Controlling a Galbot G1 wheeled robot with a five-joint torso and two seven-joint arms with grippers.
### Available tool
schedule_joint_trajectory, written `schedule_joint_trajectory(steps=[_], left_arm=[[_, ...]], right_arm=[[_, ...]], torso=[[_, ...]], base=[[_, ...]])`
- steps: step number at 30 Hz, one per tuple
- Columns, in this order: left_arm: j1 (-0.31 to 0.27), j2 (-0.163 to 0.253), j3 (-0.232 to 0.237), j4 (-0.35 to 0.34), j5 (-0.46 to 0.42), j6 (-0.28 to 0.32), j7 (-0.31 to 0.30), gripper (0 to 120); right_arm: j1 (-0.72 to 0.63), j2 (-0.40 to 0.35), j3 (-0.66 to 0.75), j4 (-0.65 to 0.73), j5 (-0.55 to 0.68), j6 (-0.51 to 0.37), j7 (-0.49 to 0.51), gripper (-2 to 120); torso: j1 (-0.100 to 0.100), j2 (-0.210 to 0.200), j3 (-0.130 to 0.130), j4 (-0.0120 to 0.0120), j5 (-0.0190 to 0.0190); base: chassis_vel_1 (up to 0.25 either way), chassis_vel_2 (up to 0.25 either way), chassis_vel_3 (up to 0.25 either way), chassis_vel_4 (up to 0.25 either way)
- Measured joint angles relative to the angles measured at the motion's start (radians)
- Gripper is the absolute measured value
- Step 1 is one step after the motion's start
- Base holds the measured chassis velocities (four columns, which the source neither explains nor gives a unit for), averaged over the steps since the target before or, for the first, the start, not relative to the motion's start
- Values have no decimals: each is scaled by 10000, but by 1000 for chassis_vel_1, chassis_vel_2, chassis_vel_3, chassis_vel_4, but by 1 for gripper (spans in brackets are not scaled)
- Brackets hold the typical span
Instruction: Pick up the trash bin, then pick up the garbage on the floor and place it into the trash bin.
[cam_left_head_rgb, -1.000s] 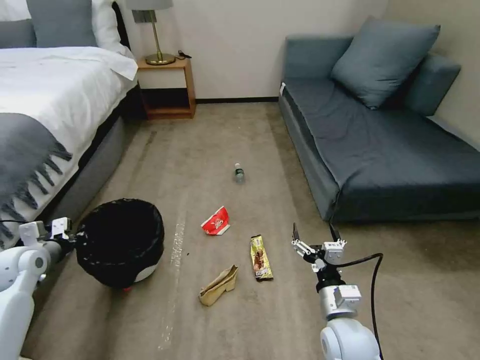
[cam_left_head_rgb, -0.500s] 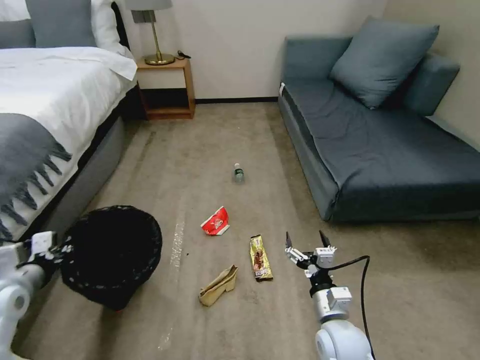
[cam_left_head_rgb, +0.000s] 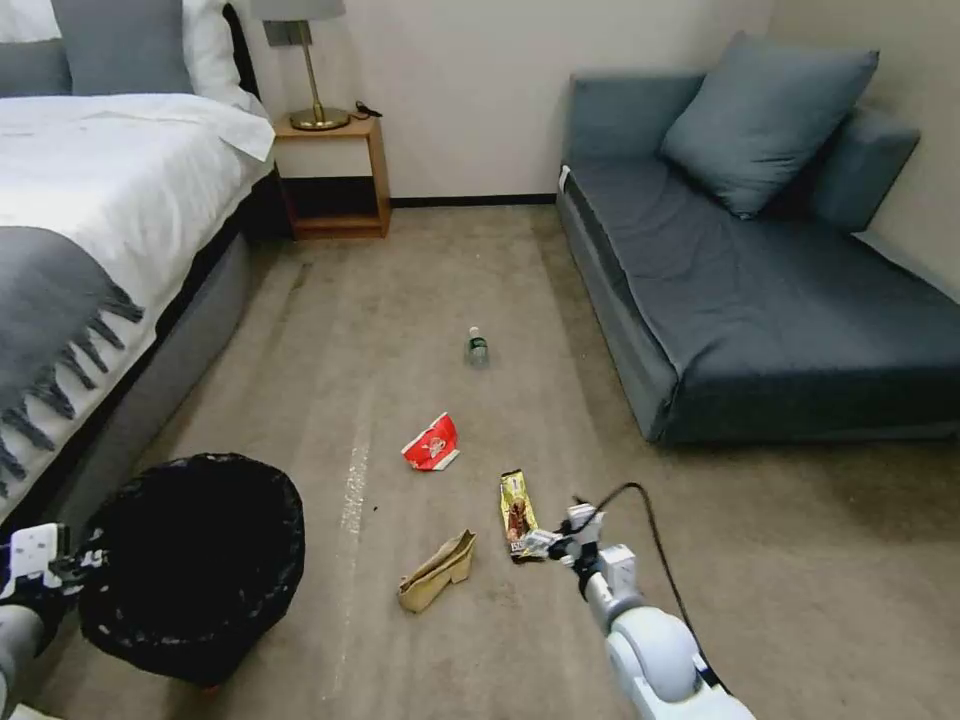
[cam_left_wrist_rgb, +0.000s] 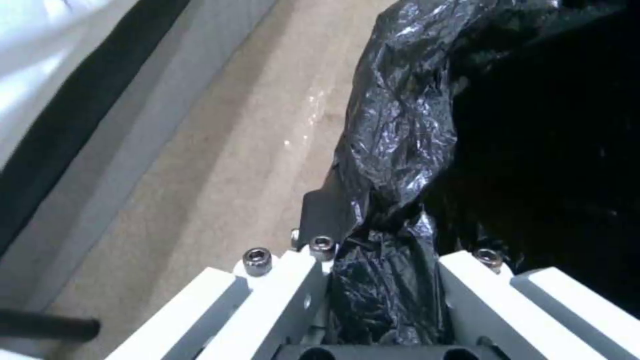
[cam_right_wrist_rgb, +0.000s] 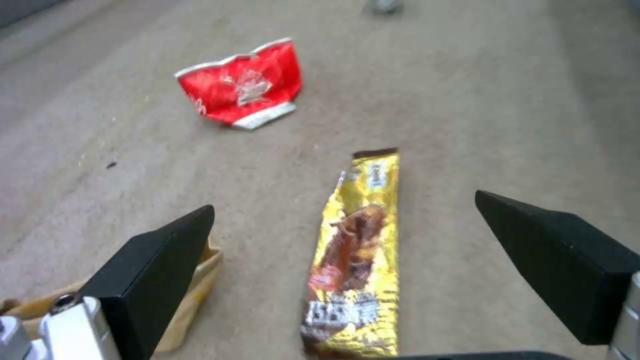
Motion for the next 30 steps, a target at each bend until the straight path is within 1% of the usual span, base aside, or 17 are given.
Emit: schedule_joint_trajectory(steps=[1,2,6,7,8,10,11,13,15,17,19,20,21,24,29,30], left_arm=[[18,-100,34,-72,39,0,1,3],[18,-100,34,-72,39,0,1,3],[43,-283,141,-152,130,0,13,3],[43,-283,141,-152,130,0,13,3],[48,-303,153,-159,141,-1,26,3],[52,-314,157,-179,154,-1,43,3],[52,-314,157,-179,154,-1,43,3],[46,-314,152,-202,154,-1,59,3],[35,-306,139,-230,156,-2,77,3],[30,-303,137,-231,156,-2,79,3],[1,-293,134,-233,160,-3,95,3],[-11,-291,134,-233,159,-4,99,3],[-11,-291,134,-233,159,-4,99,3],[-33,-288,133,-237,157,-6,104,3],[-75,-286,162,-237,154,-8,105,3],[-89,-286,187,-237,153,-8,105,3]], right_arm=[[417,50,-203,-565,167,-153,-14,100],[417,50,-203,-565,167,-153,-14,100],[1392,466,-570,-2078,430,-476,-33,100],[1392,466,-570,-2078,430,-476,-33,100],[1553,577,-617,-2394,372,-494,-33,100],[1834,791,-674,-3031,111,-531,-17,100],[1834,791,-674,-3031,111,-531,-17,100],[2011,965,-683,-3614,-208,-526,17,100],[2261,1220,-606,-4545,-778,-389,93,100],[2305,1271,-575,-4747,-891,-364,107,100],[2455,1437,-464,-5386,-1228,-221,149,100],[2528,1512,-411,-5591,-1313,-144,148,98],[2528,1512,-411,-5591,-1313,-144,148,98],[2572,1573,-335,-5732,-1254,-80,146,90],[2521,1575,-330,-5641,-1092,-75,149,82],[2511,1574,-330,-5624,-1071,-75,152,77]], torso=[[0,0,1,0,0],[0,0,1,0,0],[0,0,1,-2,-1],[0,0,1,-2,-1],[0,0,1,-1,0],[0,0,1,-1,-3],[0,0,1,-1,-3],[0,0,1,-2,-1],[1,0,1,-1,-2],[1,0,2,-1,-2],[0,0,1,-3,-3],[0,0,0,-1,-2],[0,0,0,-1,-2],[0,1,-1,0,-3],[-1,1,-1,-1,-2],[-1,1,-1,-1,-1]], base=[[0,0,0,0],[0,0,0,0],[0,0,0,0],[0,0,0,0],[0,0,0,0],[0,0,0,0],[0,0,0,0],[0,0,0,0],[0,0,0,0],[0,0,0,0],[0,0,0,0],[0,0,0,0],[0,0,0,0],[0,0,0,0],[0,0,0,0],[0,0,0,0]])
